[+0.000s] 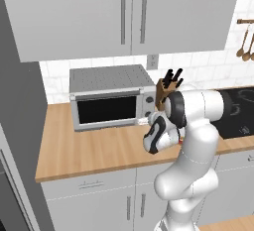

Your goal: Pick up the kebab skewer and baguette bread, and place them inside the toaster oven. Close the toaster oven door and start by setting the timer.

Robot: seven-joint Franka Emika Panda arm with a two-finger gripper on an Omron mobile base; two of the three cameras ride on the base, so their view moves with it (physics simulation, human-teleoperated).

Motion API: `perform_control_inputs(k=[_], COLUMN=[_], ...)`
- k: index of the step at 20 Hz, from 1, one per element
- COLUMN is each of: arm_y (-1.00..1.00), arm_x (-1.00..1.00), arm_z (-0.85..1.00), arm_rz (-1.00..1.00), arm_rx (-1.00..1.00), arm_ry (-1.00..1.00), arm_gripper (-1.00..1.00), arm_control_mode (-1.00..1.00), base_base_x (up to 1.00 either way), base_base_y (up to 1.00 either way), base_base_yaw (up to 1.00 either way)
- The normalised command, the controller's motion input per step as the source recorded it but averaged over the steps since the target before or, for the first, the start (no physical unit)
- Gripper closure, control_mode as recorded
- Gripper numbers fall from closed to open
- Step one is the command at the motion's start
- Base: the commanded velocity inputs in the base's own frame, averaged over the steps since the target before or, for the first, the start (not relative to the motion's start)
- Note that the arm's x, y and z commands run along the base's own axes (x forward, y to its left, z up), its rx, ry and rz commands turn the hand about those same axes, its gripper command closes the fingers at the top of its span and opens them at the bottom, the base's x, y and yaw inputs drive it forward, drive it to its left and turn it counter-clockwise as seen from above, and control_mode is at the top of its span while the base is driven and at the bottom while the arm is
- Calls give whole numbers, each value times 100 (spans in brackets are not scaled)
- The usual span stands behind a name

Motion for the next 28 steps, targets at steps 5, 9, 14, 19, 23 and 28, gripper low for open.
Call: perform_control_inputs(k=[5, 9, 14, 19, 23, 28], arm_y=[0, 0, 0, -6, -3, -3], arm_x=[14, 4, 0, 1, 0, 4], arm_z=[11, 0, 0, 2, 1, 5], arm_rz=[-2, 0, 0, 0, 0, 0], arm_rx=[3, 0, 0, 1, 0, 1], arm_ry=[0, 0, 0, 0, 0, 0], arm_gripper=[-100, -100, -100, -100, -100, -100], arm_control_mode=[-100, -100, -100, -100, -100, -100], base_base_x=[0, 0, 0, 0, 0, 0], base_base_y=[0, 0, 0, 0, 0, 0], base_base_yaw=[0, 0, 0, 0, 0, 0])
